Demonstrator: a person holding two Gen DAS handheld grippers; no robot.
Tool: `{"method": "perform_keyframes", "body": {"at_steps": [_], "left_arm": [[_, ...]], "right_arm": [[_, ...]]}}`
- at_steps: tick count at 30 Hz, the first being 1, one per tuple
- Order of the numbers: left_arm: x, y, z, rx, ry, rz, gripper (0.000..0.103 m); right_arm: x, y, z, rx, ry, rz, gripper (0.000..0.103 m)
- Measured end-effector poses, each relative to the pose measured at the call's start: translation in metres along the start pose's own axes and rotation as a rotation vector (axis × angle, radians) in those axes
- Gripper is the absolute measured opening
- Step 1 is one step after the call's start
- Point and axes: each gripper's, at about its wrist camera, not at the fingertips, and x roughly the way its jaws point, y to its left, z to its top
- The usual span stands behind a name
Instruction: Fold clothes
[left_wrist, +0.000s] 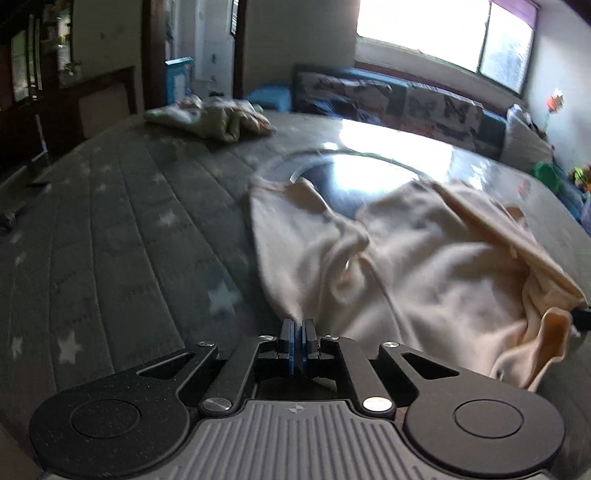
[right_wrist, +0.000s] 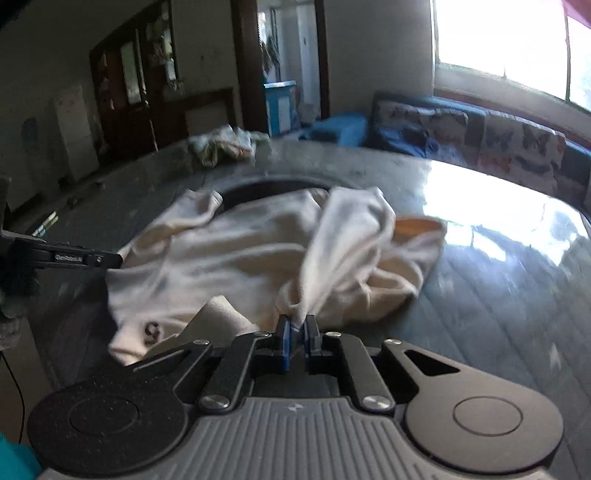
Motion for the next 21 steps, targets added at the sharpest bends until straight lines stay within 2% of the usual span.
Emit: {"method": "perform_keyframes", "body": {"at_steps": [4,8,14,21], "left_arm": [[-0.009,0.006,-0.004,-0.008,0.009,-0.028,0.005],[-0.015,0.005,-0.003,0.012,0.005,-0.045,0.005],[-0.018,0.003,-0.008,0.014,0.014,-0.048,0.005],[-0.017,0.004,-0.012,-0.01,0.033,-0.042,0.005]], "right_arm": [[-0.009,-0.008,0.007,0.028,-0.01,0.02,0.013],[-0.01,-0.005,0.028,-0.012,-0.068,0.0,0.033],[0.03,0.006,0.064,-0.112,-0.082,-0.031,0.036],[0.104,0.007,0.085,-0.147,0.01,-0.078,0.036]]}}
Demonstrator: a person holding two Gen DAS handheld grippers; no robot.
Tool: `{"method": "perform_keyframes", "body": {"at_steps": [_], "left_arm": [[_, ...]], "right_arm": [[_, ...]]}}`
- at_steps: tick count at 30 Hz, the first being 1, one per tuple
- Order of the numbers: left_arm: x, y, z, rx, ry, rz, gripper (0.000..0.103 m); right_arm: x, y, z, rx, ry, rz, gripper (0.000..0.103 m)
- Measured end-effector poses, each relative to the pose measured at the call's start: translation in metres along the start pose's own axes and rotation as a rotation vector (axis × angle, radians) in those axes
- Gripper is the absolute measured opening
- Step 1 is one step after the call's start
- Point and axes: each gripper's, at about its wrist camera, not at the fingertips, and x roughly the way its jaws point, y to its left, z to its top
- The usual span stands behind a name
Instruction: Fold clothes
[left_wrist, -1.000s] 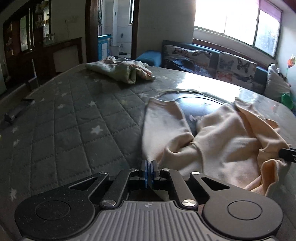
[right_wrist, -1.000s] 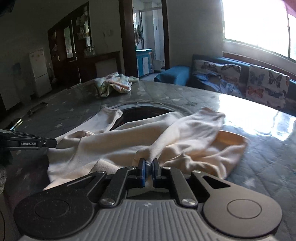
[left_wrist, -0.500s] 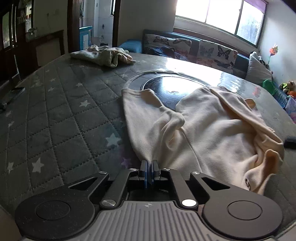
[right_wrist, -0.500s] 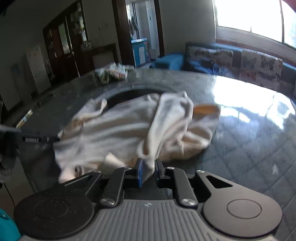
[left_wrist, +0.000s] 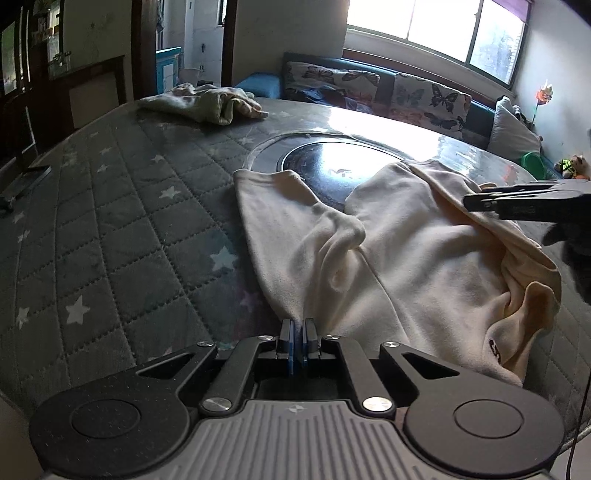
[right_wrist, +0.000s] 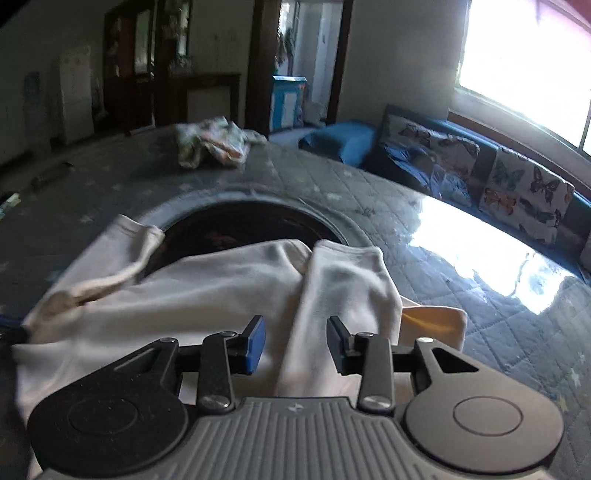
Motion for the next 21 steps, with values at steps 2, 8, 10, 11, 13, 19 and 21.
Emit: {"method": "perform_keyframes", "body": {"at_steps": [2,8,10,11,13,19,21], "left_arm": [[0.0,0.0,0.002,0.0,0.002,-0.002,0.008],[-0.011,0.004,0.009,-0.01,-0.033,0.0,0.027],[-0.017,0.002,0.014,-0.004,-0.061,-0.009,0.03],[-0.02,-0.002,0.018,0.002,-0.074,-0.019,0.03],[-0.021,-0.011,0.024,0.021,-0.094,-0.052,0.03],[0.002,-0.062,0.038,0.116,-0.1,-0.147,0.03],[0.012,-0.08,0.039,0.148,-0.093,-0.179,0.03]], "right_arm": [[0.013,-0.002,0.0,0.004,0.023,-0.004,0.036],[0.025,-0.009,-0.012,0.024,0.037,-0.032,0.013],[0.021,-0.011,-0.015,0.028,0.026,-0.036,0.007],[0.017,-0.012,-0.015,0.03,0.014,-0.04,0.006],[0.009,-0.014,-0.016,0.036,-0.014,-0.046,0.004],[-0.028,-0.027,-0.019,0.079,-0.105,-0.08,0.002],[-0.043,-0.035,-0.022,0.107,-0.138,-0.103,0.002]]}}
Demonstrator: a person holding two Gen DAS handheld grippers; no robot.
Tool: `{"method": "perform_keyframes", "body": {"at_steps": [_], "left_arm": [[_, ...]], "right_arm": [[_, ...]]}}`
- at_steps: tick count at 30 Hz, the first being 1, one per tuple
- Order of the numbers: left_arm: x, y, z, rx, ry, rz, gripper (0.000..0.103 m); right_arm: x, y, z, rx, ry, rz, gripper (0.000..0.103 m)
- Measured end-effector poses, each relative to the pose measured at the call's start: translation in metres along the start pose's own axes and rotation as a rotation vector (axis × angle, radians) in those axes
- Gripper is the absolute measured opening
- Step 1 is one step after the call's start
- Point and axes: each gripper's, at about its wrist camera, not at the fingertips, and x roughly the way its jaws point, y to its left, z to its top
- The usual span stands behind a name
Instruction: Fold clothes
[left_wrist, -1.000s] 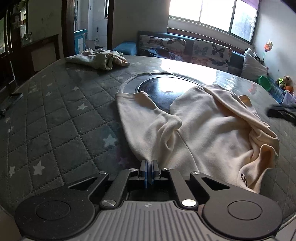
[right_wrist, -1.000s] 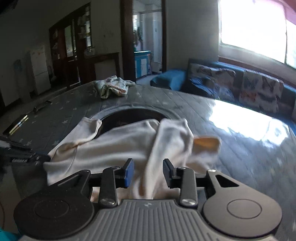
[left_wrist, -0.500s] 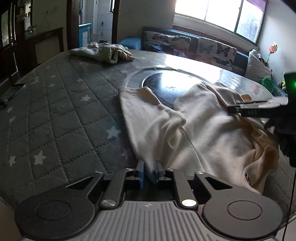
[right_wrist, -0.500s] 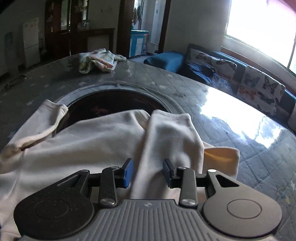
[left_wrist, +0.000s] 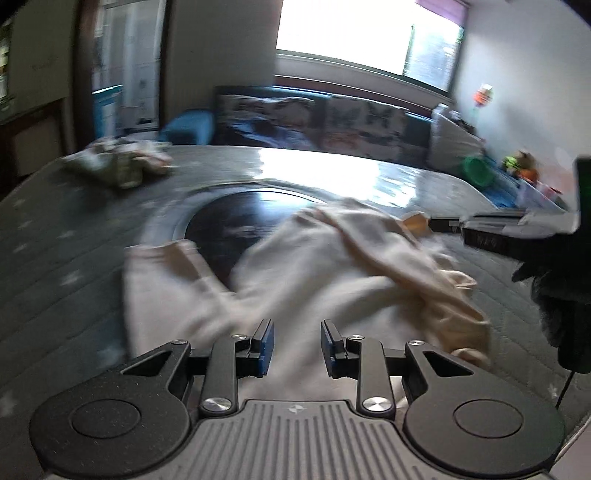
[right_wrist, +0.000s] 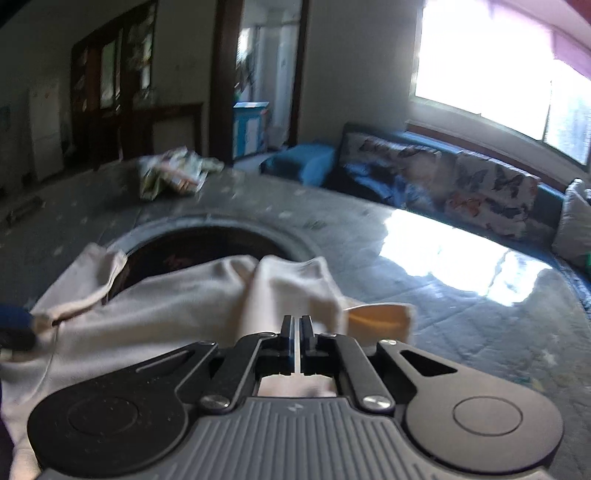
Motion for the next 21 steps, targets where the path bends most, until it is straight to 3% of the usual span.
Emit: {"method": "perform_keyframes", "body": {"at_steps": [5,9,13,19,21], "left_arm": [[0.029,-0.03,-0.003,0.074,0.035,-0.063,0.03],[0.039,-0.044,-0.01,0.105,0.064,-0.097,0.03],[0.041,-0.054,-0.017,0.131,0.058,-0.111,0.042],[0.034,-0.056,-0.027,0.151,0.034,-0.136,0.046],[0.033,-0.054,-0.03,0.144,0.025,-0.149,0.048]], "right_arm": [[-0.049,-0.029,-0.016,0.068,-0.068,-0.107,0.002],[-0.069,-0.041,-0.031,0.074,-0.041,-0.146,0.002],[-0.064,-0.037,-0.03,0.032,0.003,-0.091,0.005],[-0.019,-0.007,-0.001,-0.03,0.031,0.034,0.01],[-0.001,0.004,0.007,-0.048,0.048,0.063,0.016]]}}
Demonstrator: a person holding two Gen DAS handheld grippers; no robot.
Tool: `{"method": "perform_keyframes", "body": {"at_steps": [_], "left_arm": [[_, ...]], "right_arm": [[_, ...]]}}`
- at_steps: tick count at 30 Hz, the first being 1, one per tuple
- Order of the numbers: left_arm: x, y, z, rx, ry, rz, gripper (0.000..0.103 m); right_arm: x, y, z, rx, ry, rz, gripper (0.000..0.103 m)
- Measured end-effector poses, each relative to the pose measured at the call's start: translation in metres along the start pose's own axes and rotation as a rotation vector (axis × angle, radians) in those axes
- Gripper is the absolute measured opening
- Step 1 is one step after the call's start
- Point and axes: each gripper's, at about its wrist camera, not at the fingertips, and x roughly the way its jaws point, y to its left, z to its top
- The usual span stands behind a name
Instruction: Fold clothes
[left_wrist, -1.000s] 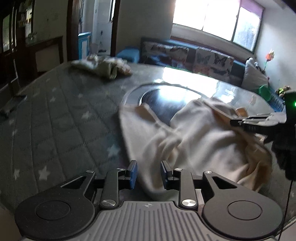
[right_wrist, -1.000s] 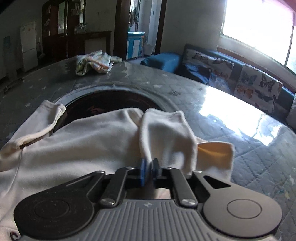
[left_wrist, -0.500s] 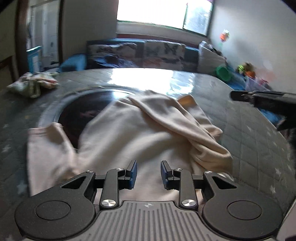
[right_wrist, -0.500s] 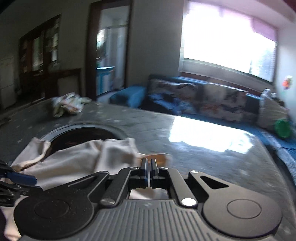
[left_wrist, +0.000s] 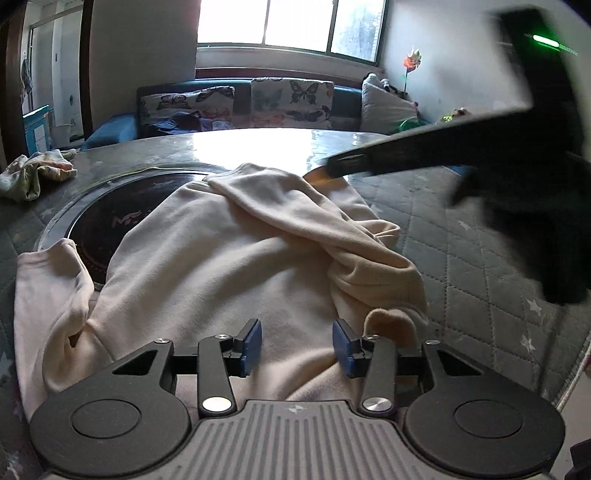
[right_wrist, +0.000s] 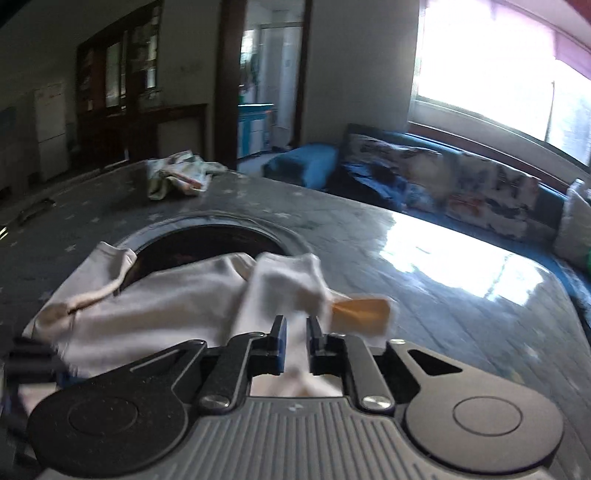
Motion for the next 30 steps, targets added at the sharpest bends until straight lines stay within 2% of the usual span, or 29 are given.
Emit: {"method": "perform_keyframes", "body": {"at_steps": [5,11,14,17,24,30], "left_arm": [[-0.002,0.001,-0.004,-0.004,-0.016,-0.016,0.053],[-0.001,0.002,-0.004,-0.009,-0.022,-0.028,0.058],[0.0,0.002,-0.004,-0.001,-0.022,-0.029,0.059],[0.001,0.001,-0.004,0.002,-0.02,-0.028,0.06],[0.001,-0.003,-0.006,0.023,-0.018,-0.022,0.064],[0.0,-0.006,-0.006,0.038,-0.018,-0.024,0.066]], "right_arm": [[0.055,0.023,0.016,-0.052,0.066,0.052,0.022],[0.097,0.037,0.012,-0.091,0.138,0.049,0.023],[0.097,0.037,0.008,-0.091,0.129,0.028,0.005],[0.079,0.024,0.009,-0.065,0.083,-0.006,0.003],[0.012,-0.017,0.007,-0.019,-0.046,-0.146,0.002],[-0.06,-0.056,-0.024,0.084,-0.117,-0.307,0.002]]}}
